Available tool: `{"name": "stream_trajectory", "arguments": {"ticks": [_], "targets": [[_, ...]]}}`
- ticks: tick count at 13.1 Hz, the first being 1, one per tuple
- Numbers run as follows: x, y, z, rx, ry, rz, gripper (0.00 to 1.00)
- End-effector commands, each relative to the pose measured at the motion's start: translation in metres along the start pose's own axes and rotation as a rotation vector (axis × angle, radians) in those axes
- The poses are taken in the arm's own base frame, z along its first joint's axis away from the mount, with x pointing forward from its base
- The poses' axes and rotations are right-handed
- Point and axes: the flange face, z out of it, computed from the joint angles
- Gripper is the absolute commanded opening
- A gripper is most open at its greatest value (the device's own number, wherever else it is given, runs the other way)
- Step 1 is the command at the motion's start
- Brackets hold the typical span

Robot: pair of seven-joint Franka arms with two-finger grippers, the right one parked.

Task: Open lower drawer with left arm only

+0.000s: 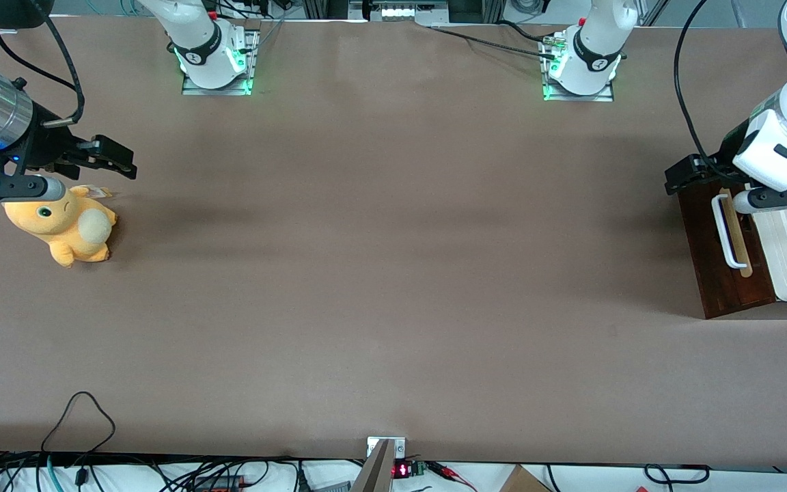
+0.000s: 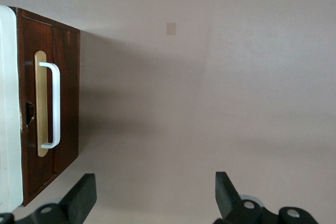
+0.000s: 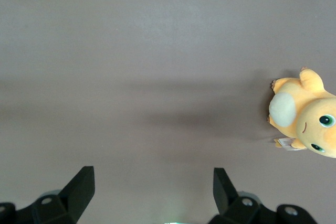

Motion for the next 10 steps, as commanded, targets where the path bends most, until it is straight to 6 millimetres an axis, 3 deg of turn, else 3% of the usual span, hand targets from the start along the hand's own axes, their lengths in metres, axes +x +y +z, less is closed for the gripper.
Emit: {"name": "stream_trajectory", "arguments": {"ticks": [1,3,6,8,10], "targets": [[-0.002,0.000,0.001,-0.003,-0.033,0.055,1.00],[0.002,-0.002,0.012,0.111,-0.038,0.056,1.00],[-0.002,0.020,0.041,0.355,-0.034,0.041,1.00],[0.000,0.023,0.076,0.530,-0.042,0.040,1.00],[-0.003,0.028,0.130,0.722,-0.043,0.029,0.99]]}}
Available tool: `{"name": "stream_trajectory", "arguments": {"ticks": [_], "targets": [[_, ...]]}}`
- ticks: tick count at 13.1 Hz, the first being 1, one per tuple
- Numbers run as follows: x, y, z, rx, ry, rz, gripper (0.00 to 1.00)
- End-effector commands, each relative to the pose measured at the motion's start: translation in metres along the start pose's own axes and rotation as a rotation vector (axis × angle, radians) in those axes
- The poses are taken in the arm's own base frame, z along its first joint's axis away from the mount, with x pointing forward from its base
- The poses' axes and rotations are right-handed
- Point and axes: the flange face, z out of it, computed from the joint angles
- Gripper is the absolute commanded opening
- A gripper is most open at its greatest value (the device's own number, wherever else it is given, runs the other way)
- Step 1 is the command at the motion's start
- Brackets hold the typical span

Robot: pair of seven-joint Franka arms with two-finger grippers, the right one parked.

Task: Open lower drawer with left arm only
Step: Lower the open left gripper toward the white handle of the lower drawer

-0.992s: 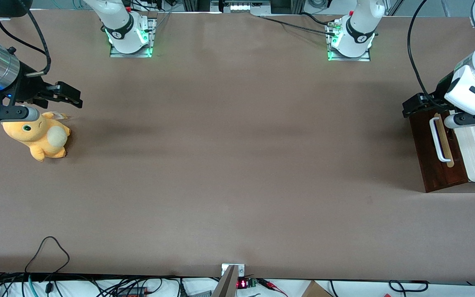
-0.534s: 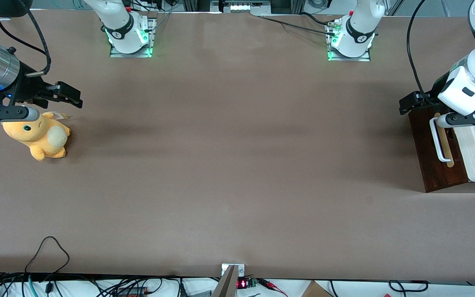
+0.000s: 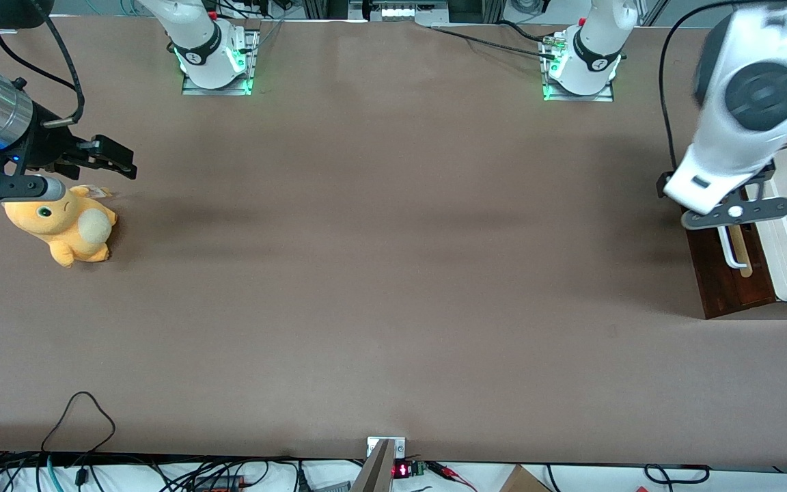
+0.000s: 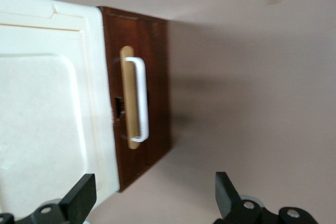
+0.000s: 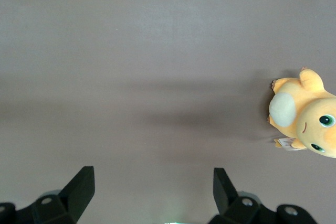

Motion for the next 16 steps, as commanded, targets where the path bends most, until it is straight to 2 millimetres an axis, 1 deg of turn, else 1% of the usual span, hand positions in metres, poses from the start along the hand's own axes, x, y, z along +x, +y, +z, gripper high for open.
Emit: {"name": "stream_trajectory", "arguments": {"ticks": [1,2,4,5,8,9,11,12,13,14,16], "targets": [[-0.004,0.037,0.062,0.245,-0.012,-0.029,0.99],[-0.009,0.058,0.083,0.325,-0.003,-0.009,0.99],[-0.016,0.079,0.127,0.412,0.025,-0.015,0.99],[-0.014,0.087,0.145,0.459,0.032,0.008,0.99],[-0.008,0.102,0.190,0.573,0.068,0.034,1.00],[-0.002,0.105,0.208,0.616,0.085,0.048,1.00],[0.010,0.090,0.247,0.694,0.096,0.059,0.99],[0.012,0.089,0.260,0.717,0.105,0.069,0.99],[0.014,0.088,0.269,0.735,0.117,0.075,0.99],[0.014,0.086,0.274,0.739,0.110,0.076,0.99],[0.013,0.090,0.281,0.744,0.103,0.091,0.99]]}}
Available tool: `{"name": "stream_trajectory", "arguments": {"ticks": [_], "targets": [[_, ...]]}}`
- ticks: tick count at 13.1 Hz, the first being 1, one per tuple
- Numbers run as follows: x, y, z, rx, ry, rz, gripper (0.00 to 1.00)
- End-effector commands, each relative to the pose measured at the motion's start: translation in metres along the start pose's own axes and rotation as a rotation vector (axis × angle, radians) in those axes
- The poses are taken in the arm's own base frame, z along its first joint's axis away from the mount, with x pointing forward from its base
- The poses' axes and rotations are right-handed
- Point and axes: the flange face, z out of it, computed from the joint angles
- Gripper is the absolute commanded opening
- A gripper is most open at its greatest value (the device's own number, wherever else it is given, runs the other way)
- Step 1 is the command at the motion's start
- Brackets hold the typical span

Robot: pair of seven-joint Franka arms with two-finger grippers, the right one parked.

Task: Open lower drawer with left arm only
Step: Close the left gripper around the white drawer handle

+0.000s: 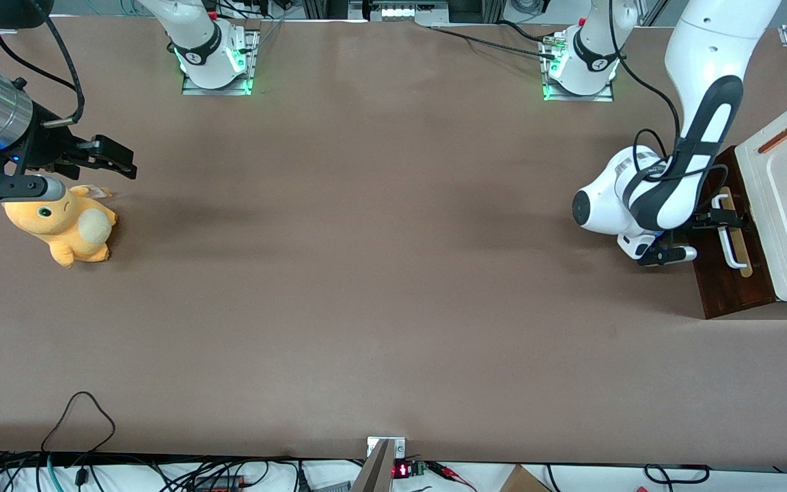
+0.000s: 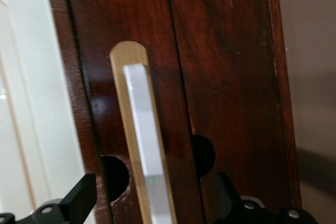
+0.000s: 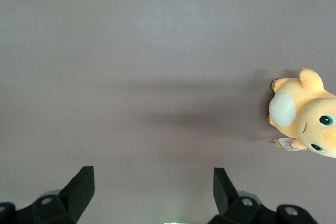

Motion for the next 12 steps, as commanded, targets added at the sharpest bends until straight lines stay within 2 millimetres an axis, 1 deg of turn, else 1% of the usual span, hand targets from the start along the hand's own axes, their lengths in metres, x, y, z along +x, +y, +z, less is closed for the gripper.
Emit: {"name": "stream_trajectory", "arguments": {"ticks": [1,2,3,4,5,6,12], "targets": [[0.0043,0.0041,0.0006,0.023,0.026,0.004,0.99],[0.0035,0.0062,0.0038,0.027,0.023,0.009,0.98],[0.0032,0.0066,0.0056,0.028,0.020,0.010,0.95],[0.0033,0.0058,0.0054,0.028,0.020,0.009,0.88],[0.0033,0.0057,0.0055,0.029,0.019,0.009,0.78],[0.0022,0.0067,0.0058,0.029,0.019,0.011,0.71],[-0.0020,0.0075,0.0086,0.042,0.006,0.018,0.71]]}}
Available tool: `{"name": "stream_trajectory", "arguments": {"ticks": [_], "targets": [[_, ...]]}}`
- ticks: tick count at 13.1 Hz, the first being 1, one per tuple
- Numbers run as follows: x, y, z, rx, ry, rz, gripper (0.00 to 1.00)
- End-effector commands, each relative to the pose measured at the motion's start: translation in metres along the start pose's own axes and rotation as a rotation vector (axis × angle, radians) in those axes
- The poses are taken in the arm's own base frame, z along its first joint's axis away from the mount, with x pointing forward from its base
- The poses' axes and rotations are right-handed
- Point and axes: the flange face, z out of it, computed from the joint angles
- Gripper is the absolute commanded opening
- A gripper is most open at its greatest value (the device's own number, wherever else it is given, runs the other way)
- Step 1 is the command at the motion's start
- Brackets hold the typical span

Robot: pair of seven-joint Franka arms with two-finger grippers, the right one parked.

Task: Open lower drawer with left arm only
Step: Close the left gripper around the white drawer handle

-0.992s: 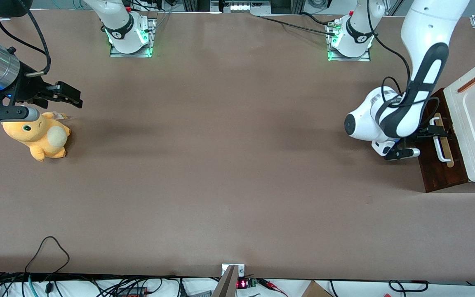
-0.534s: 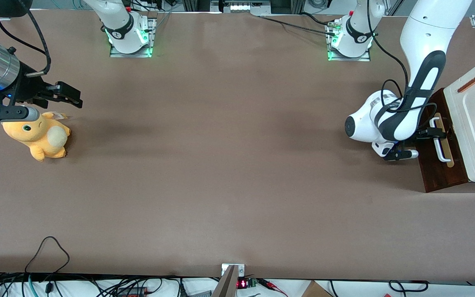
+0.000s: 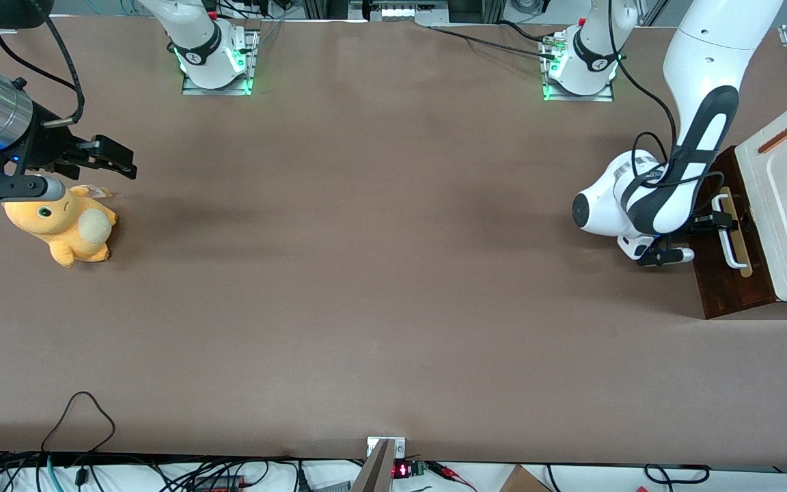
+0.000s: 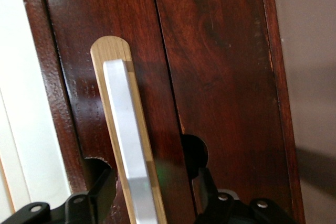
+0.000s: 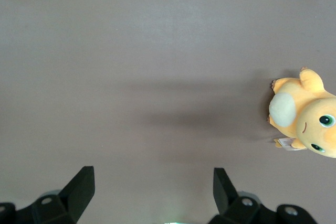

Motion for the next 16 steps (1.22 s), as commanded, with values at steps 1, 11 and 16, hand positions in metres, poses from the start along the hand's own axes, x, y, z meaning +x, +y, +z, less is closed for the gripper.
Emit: {"name": "stream_trajectory", "arguments": {"ticks": [1,11,16], "targets": [[0.000,-0.001,0.002,0.026,0.010,-0.004,0.64],[-0.003,-0.006,0.001,0.036,-0.006,-0.040,0.03],[0.004,-0.011,-0.035,0.025,0.060,-0.039,0.00]]}}
